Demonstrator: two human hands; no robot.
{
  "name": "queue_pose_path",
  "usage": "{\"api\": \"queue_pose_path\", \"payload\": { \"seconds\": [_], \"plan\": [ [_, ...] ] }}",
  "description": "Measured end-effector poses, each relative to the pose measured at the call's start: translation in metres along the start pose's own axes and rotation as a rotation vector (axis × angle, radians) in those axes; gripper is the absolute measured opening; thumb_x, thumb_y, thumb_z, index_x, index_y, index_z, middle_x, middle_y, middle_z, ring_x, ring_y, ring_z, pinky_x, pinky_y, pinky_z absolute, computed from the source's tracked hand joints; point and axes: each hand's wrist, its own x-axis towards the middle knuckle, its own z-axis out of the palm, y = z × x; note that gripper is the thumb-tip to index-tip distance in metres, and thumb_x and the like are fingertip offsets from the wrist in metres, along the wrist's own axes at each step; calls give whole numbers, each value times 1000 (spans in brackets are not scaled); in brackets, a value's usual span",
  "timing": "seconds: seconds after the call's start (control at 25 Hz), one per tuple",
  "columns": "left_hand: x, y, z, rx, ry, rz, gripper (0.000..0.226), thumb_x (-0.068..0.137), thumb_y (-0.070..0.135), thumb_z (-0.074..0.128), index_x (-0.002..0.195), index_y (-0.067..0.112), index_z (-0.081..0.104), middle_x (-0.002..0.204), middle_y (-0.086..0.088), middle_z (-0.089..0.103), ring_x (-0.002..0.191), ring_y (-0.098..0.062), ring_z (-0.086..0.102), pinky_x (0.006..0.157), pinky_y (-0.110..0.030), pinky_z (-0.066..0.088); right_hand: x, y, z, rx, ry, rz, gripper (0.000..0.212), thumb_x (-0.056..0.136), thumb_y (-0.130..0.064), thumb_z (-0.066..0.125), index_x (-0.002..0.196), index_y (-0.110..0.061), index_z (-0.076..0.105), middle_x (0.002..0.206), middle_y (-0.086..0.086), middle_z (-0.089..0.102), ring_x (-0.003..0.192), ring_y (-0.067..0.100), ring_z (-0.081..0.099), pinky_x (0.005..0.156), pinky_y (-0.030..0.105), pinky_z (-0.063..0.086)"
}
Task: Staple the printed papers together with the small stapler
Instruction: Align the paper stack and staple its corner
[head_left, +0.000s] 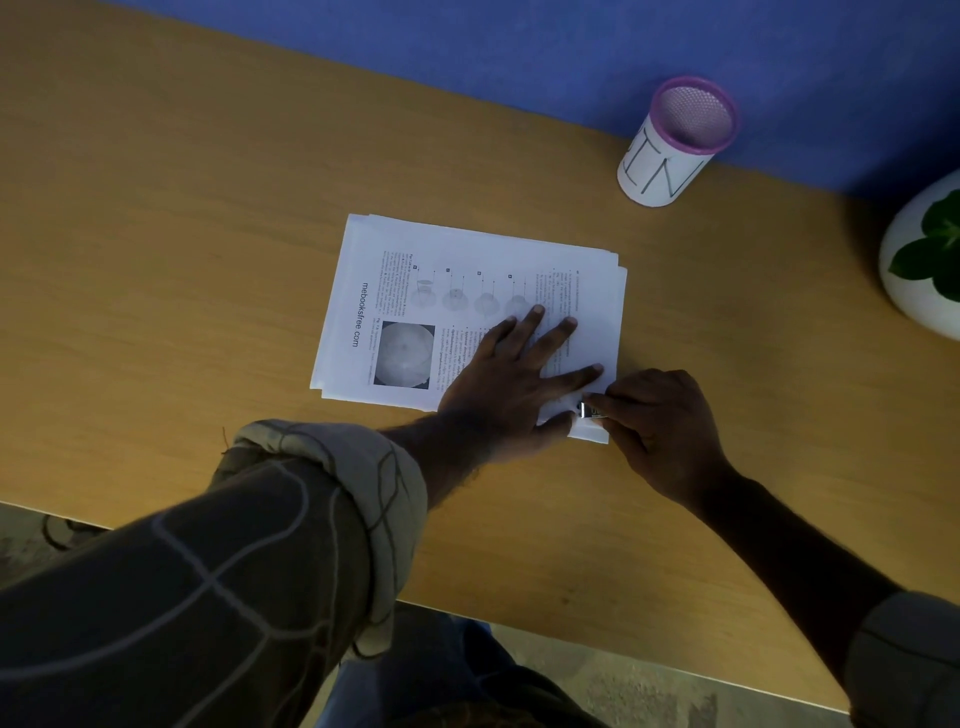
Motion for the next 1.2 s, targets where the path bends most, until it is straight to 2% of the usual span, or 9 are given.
{"api": "queue_pose_path", "payload": {
  "seconds": [0.2, 0.32, 0.44, 0.64, 0.72, 0.84, 1.04, 1.12, 1.2],
  "plan": [
    [0, 2, -2, 7, -3, -5, 54, 100, 52, 32, 153, 44, 30, 169, -8, 14, 155, -39, 10, 123, -56, 17, -8, -3, 3, 10, 68, 6, 24, 89, -22, 58, 102, -12, 75, 92, 4, 74, 87, 25, 66, 82, 31, 38],
    [0, 2, -1, 13, -7, -5, 54, 100, 52, 32, 153, 44, 31, 169, -7, 14, 155, -38, 9, 123, -56, 16, -16, -7, 6, -85, 110, -60, 23, 86, -15, 66, 107, -9, 71, 93, 7, 73, 88, 26, 63, 80, 37, 42],
    [0, 1, 0, 15, -1, -2, 54, 99, 53, 31, 152, 42, 32, 169, -8, 15, 155, -39, 10, 123, -56, 17, -24, -9, 14, -230, 147, -136, 38, 79, -9, 75, 114, -8, 63, 97, 10, 72, 93, 24, 55, 81, 37, 40],
    [1, 0, 3, 7, 5, 3, 55, 99, 54, 30, 152, 41, 33, 169, -9, 16, 155, -40, 11, 122, -57, 18, -41, -5, 18, -302, 102, -227, 41, 84, -6, 72, 123, -5, 60, 106, 13, 68, 99, 27, 56, 82, 38, 42],
    [1, -1, 3, 3, 10, 0, 55, 99, 54, 29, 152, 42, 34, 169, -9, 17, 155, -39, 12, 122, -57, 18, -48, -6, 15, -283, 99, -168, 35, 89, -8, 66, 123, -6, 59, 106, 14, 69, 100, 26, 55, 82, 38, 42],
    [1, 0, 4, 1, 19, -5, 55, 99, 53, 30, 152, 42, 35, 168, -8, 18, 155, -39, 12, 122, -58, 18, -42, -13, 10, -201, 129, 18, 28, 92, -15, 54, 118, -8, 59, 100, 14, 72, 96, 25, 55, 80, 36, 38],
    [1, 0, 5, 9, 30, 1, 54, 98, 53, 31, 151, 42, 36, 168, -9, 20, 154, -40, 14, 122, -58, 19, -21, -25, 3, -159, 86, 93, 28, 87, -19, 57, 109, -7, 70, 96, 12, 73, 88, 30, 66, 77, 37, 45],
    [0, 1, 6, 3, 40, 0, 54, 98, 52, 32, 150, 42, 37, 168, -9, 21, 154, -40, 15, 122, -58, 20, -16, -29, 4, -153, 77, 129, 24, 84, -14, 66, 106, -7, 72, 96, 11, 74, 86, 31, 67, 77, 37, 44],
    [0, 0, 6, -5, 49, 1, 54, 98, 52, 32, 150, 42, 38, 167, -10, 23, 154, -40, 16, 122, -57, 20, -14, -29, 5, -143, 78, 159, 23, 85, -15, 65, 106, -9, 72, 96, 9, 74, 87, 30, 67, 77, 35, 41]
  ]
}}
